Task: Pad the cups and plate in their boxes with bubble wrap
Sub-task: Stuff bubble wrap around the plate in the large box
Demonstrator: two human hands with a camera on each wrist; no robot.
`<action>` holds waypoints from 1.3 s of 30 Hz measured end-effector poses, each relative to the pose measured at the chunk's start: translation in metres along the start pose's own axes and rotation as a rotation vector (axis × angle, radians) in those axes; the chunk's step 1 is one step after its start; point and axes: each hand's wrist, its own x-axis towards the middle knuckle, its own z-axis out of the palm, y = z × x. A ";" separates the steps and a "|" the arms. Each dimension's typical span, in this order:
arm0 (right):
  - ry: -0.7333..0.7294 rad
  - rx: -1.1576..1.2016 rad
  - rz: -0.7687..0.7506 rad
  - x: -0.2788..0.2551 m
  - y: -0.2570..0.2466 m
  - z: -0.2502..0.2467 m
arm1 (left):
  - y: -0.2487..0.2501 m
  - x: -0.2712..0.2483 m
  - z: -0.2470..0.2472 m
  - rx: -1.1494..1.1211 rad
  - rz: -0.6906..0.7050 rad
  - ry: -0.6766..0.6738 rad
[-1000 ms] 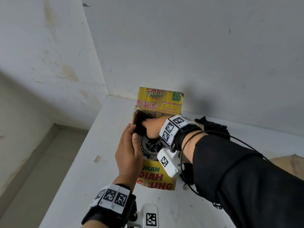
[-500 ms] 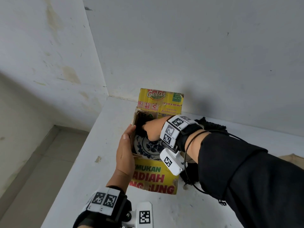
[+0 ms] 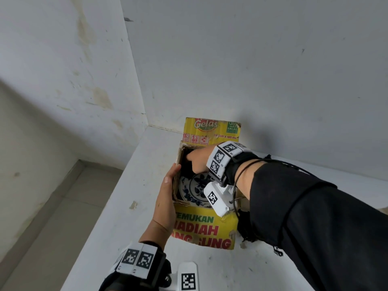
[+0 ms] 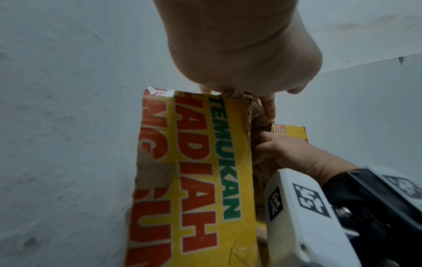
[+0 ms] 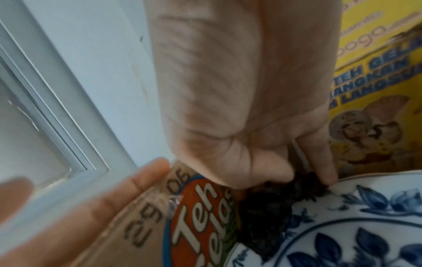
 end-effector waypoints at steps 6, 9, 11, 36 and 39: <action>0.015 0.081 -0.035 0.002 -0.002 0.024 | -0.005 0.000 0.002 0.020 0.011 0.022; -0.010 0.117 -0.047 0.006 -0.003 0.038 | -0.006 0.000 0.004 0.021 -0.002 0.038; -0.006 0.121 -0.044 0.002 0.001 0.038 | -0.005 -0.001 0.006 0.048 0.011 0.046; 0.698 1.026 0.249 -0.145 0.144 0.177 | 0.036 -0.030 0.147 1.138 0.609 -0.404; 0.722 1.001 0.329 -0.134 0.152 0.198 | 0.020 -0.028 0.178 1.261 0.590 -0.560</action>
